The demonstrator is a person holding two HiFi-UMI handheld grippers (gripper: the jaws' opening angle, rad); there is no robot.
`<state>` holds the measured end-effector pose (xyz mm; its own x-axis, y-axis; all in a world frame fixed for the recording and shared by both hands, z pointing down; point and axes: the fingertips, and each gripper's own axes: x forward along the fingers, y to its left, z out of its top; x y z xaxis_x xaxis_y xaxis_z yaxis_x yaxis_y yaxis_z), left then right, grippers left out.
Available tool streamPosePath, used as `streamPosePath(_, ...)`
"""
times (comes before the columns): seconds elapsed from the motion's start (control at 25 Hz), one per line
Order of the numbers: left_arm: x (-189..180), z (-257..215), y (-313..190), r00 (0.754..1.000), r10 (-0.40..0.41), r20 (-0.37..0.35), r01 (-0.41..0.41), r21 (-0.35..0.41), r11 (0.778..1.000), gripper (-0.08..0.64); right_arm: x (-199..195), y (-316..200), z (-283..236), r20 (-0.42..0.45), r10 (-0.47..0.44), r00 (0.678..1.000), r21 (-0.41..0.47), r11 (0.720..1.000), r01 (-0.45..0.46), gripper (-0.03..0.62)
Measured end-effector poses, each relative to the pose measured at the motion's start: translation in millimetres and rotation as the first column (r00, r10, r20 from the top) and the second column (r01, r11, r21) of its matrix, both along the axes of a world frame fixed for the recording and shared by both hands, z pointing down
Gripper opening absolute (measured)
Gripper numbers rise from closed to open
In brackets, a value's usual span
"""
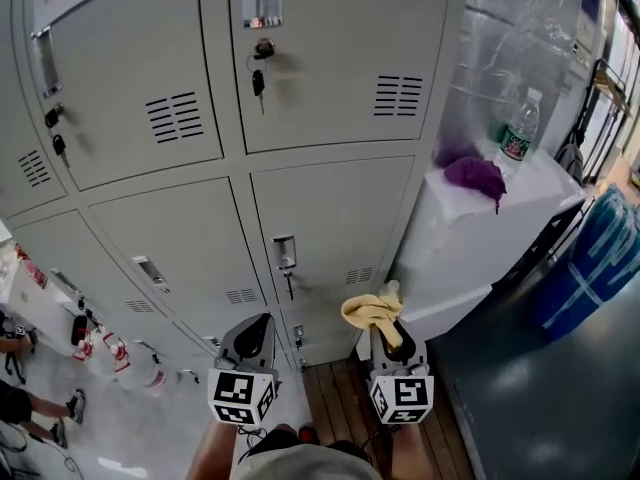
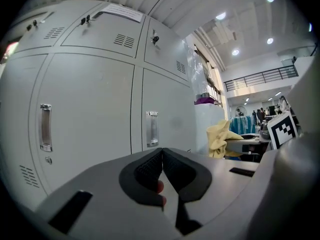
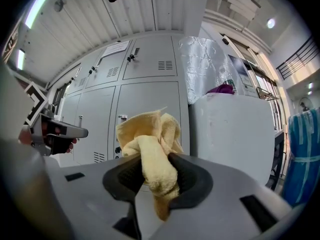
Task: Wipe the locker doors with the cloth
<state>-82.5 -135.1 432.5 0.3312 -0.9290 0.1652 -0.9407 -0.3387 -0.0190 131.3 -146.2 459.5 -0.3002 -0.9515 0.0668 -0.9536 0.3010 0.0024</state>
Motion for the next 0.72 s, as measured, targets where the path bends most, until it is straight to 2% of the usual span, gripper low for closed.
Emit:
streamPosePath(0.32,-16,16,28,0.999,-0.028,0.016,0.028,-0.023,0.999,0.023,-7,36,12,0.027,-0.008,1.0,-0.019,1.0,0.008,0.13)
streamPosePath(0.72,-17,16,43,0.999,-0.033,0.017,0.034,-0.026,0.999,0.023,-13,49,9,0.033,-0.021,0.999,-0.017,1.0,0.021,0.13)
